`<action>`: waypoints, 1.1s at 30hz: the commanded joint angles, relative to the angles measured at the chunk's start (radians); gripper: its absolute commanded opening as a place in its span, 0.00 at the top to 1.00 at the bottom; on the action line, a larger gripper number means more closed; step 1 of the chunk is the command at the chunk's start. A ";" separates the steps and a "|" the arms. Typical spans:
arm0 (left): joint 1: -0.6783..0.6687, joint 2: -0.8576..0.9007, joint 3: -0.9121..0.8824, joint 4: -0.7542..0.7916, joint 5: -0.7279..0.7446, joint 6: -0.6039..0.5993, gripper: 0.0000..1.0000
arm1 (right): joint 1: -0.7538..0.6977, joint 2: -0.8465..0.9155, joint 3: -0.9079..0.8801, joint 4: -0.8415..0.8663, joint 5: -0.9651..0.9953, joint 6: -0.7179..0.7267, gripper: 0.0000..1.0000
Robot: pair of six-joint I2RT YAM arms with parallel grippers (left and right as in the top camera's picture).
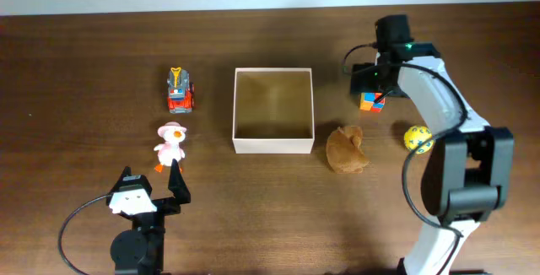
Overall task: Pack container
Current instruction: 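Move right gripper over the colored cube and lower onto it, then close right gripper on the colored cube and lift it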
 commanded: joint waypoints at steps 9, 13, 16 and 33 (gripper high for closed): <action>0.002 -0.005 -0.005 0.002 0.011 0.016 0.01 | -0.006 0.100 0.018 0.045 0.020 0.035 0.01; 0.002 -0.005 -0.005 0.002 0.011 0.016 0.01 | -0.006 0.119 0.018 0.063 0.019 0.036 0.01; 0.002 -0.005 -0.005 0.002 0.011 0.016 0.01 | -0.006 0.127 0.018 0.064 0.019 0.037 0.01; 0.002 -0.005 -0.005 0.002 0.011 0.016 0.01 | -0.032 0.163 0.017 0.060 0.016 0.061 0.01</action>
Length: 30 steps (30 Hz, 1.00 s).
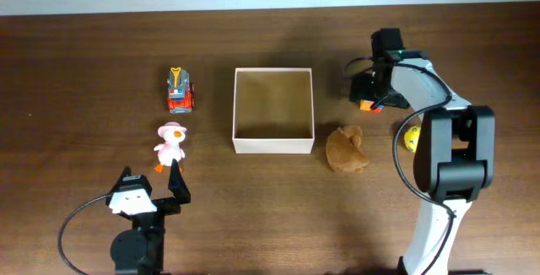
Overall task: Pack container
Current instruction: 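Close right gripper on the colored cube and lift it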
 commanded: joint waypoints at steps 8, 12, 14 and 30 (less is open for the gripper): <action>0.002 -0.005 -0.005 0.002 0.011 0.016 0.01 | -0.002 0.008 0.017 -0.014 0.016 0.012 0.03; 0.002 -0.005 -0.005 0.002 0.011 0.016 0.01 | -0.002 0.008 0.017 -0.022 0.016 0.012 0.06; 0.002 -0.005 -0.005 0.002 0.011 0.016 0.01 | -0.002 0.008 0.017 -0.024 0.016 0.012 0.10; 0.002 -0.005 -0.005 0.002 0.011 0.016 0.01 | -0.002 0.008 0.017 -0.034 0.001 0.011 0.27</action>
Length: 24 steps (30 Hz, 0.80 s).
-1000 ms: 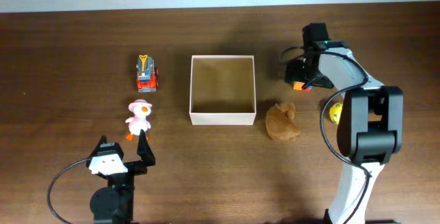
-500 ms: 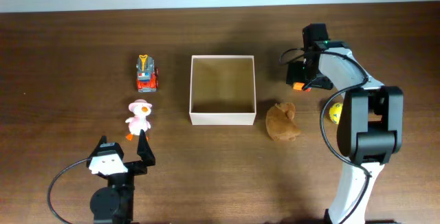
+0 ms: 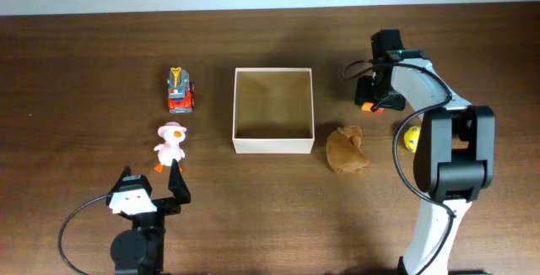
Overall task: Pack container
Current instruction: 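Close right gripper on the colored cube and lift it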
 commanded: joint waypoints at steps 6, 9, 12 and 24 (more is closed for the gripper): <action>0.002 -0.005 -0.005 0.002 0.011 0.016 0.01 | -0.002 0.008 0.017 0.000 -0.033 0.008 0.34; 0.002 -0.005 -0.005 0.002 0.011 0.016 0.01 | -0.002 0.008 0.017 0.000 -0.033 0.008 0.38; 0.002 -0.005 -0.005 0.002 0.011 0.016 0.01 | -0.002 0.008 0.017 0.000 -0.033 0.008 0.44; 0.002 -0.005 -0.005 0.002 0.011 0.016 0.01 | -0.002 -0.005 0.019 0.000 -0.032 0.007 0.52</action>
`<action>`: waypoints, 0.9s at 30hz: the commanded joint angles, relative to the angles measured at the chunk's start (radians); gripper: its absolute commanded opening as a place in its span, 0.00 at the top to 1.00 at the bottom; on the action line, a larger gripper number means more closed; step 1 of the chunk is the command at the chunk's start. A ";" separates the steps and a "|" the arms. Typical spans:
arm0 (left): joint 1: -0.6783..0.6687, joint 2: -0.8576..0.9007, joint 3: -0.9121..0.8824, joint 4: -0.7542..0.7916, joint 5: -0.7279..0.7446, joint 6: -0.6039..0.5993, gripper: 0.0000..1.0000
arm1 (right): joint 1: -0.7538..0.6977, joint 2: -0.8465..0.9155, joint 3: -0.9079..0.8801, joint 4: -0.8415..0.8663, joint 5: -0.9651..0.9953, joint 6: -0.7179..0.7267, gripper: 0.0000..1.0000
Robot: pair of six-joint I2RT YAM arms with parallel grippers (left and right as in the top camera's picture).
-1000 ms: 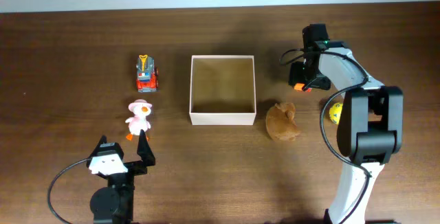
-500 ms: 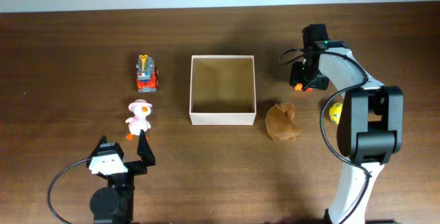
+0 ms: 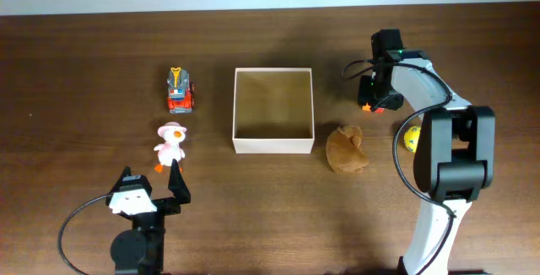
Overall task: Pack container
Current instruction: 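Close right gripper on the colored cube and lift it, then carry the cube with right gripper over the box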
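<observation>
The open white box [image 3: 272, 146] stands mid-table. My right gripper [image 3: 372, 99] is low at the box's right, shut on a colourful cube [image 3: 365, 105]; only an orange corner of the cube shows under the wrist. A brown soft toy [image 3: 346, 150] and a yellow ball [image 3: 411, 139] lie near it. At the left are a red toy truck [image 3: 180, 92] and a pink-hatted duck [image 3: 170, 147]. My left gripper [image 3: 152, 182] rests open at the front left, just below the duck.
The right arm's base [image 3: 451, 174] and links stand along the right side, partly covering the yellow ball. The left arm's base [image 3: 135, 245] and its cable sit at the front left edge.
Almost nothing differs. The right gripper stays down over the cube, with the orange corner showing at nearly the same spot. The left arm has not moved.
At first my right gripper hung just behind the cube, which showed in full. Then the gripper was down over it, covering most of it. Its dark outline then looked narrower around the cube and has stayed so. The other toys and the left arm are unchanged.
</observation>
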 commanded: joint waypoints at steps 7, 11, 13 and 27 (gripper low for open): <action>0.002 -0.005 -0.005 0.002 0.011 0.016 0.01 | -0.002 -0.065 0.050 -0.026 -0.003 0.005 0.52; 0.002 -0.005 -0.005 0.002 0.011 0.016 0.01 | 0.000 -0.102 0.090 -0.062 -0.003 0.004 0.52; 0.002 -0.005 -0.005 0.002 0.011 0.016 0.01 | 0.000 -0.119 0.111 -0.081 -0.003 0.004 0.52; 0.002 -0.005 -0.005 0.002 0.011 0.016 0.01 | 0.108 -0.275 0.242 -0.227 -0.003 -0.026 0.51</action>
